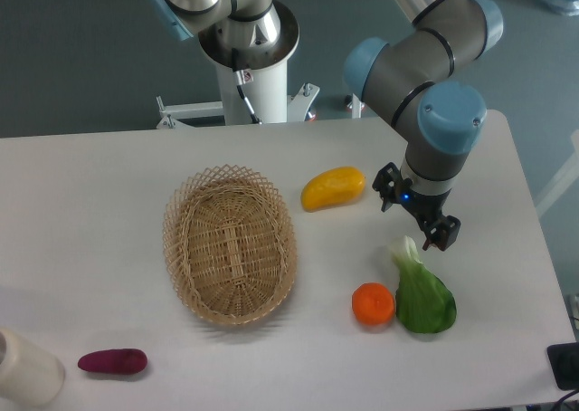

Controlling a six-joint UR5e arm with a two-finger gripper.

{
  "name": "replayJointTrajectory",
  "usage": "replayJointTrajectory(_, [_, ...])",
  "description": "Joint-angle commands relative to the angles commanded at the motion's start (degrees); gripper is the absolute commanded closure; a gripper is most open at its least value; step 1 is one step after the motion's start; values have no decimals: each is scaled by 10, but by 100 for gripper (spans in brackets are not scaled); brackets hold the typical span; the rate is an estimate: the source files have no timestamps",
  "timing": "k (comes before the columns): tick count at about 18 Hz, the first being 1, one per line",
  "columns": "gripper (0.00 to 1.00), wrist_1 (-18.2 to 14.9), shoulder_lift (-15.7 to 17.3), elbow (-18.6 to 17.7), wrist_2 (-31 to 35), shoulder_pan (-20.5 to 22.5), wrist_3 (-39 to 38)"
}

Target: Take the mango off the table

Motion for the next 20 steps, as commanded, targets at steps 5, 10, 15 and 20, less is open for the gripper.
replayJointTrajectory(5, [0,0,2,0,-3,1,1])
replayJointTrajectory(10, [0,-2,5,-4,-4,0,0])
replayJointTrajectory(15, [0,3,29,-48,-6,0,-1])
replayJointTrajectory(20, [0,20,59,-99,-20,-7,-26])
